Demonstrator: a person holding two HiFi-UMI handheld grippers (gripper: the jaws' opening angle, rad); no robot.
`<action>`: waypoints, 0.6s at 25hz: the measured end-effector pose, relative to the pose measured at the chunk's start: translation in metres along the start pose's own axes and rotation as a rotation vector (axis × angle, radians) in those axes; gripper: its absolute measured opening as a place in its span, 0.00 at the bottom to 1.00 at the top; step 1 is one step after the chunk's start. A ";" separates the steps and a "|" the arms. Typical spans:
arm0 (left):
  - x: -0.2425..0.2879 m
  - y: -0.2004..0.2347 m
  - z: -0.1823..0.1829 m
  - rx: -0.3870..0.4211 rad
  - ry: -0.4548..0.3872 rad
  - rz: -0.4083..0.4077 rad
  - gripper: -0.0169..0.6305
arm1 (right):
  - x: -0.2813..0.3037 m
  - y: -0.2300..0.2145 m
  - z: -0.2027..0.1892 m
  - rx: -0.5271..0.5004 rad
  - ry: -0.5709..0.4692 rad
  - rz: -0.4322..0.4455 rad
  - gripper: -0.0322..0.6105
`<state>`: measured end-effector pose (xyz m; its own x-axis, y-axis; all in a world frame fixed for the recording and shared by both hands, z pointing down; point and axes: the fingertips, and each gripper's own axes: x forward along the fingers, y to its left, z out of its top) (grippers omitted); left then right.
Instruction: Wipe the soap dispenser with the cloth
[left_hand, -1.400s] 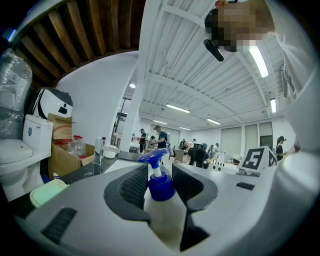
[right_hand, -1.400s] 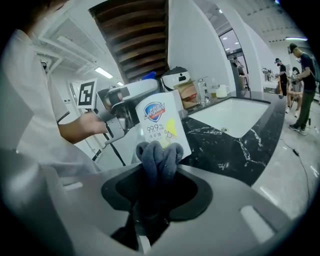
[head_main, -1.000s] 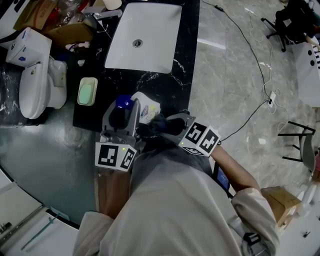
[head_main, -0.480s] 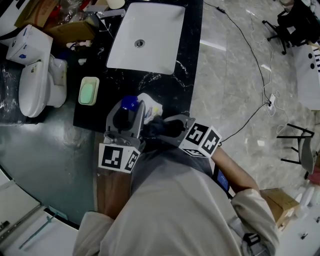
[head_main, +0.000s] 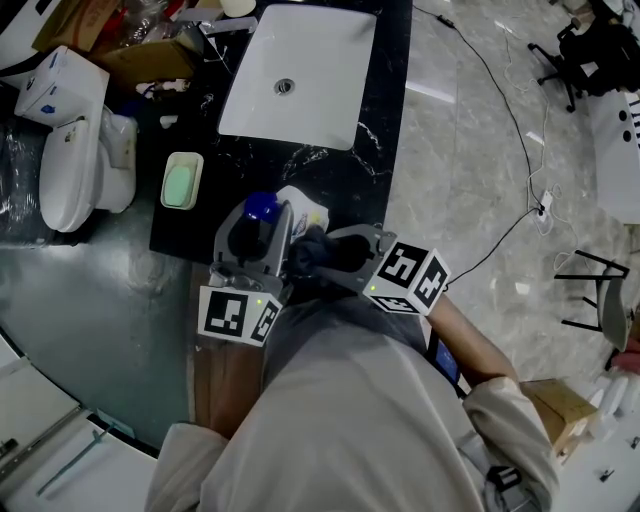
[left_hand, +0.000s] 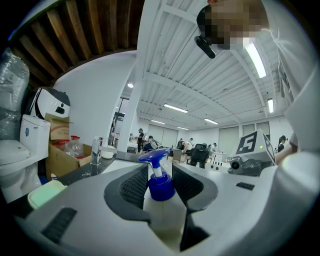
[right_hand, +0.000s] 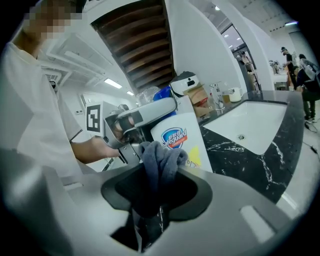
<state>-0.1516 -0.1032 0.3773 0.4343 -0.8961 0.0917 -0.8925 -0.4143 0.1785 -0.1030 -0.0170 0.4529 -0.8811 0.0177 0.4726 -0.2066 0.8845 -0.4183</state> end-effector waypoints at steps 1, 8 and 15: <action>0.000 0.000 0.000 0.000 0.000 0.000 0.25 | 0.000 0.000 0.002 0.000 -0.004 0.001 0.25; -0.001 0.000 0.000 0.003 0.003 -0.006 0.25 | -0.006 0.003 0.016 0.004 -0.049 0.010 0.25; -0.001 0.000 0.000 0.003 0.004 0.000 0.25 | -0.016 -0.001 0.029 -0.016 -0.079 -0.006 0.25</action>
<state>-0.1521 -0.1025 0.3777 0.4344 -0.8956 0.0959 -0.8930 -0.4143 0.1757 -0.1007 -0.0314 0.4230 -0.9110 -0.0241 0.4117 -0.2058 0.8917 -0.4031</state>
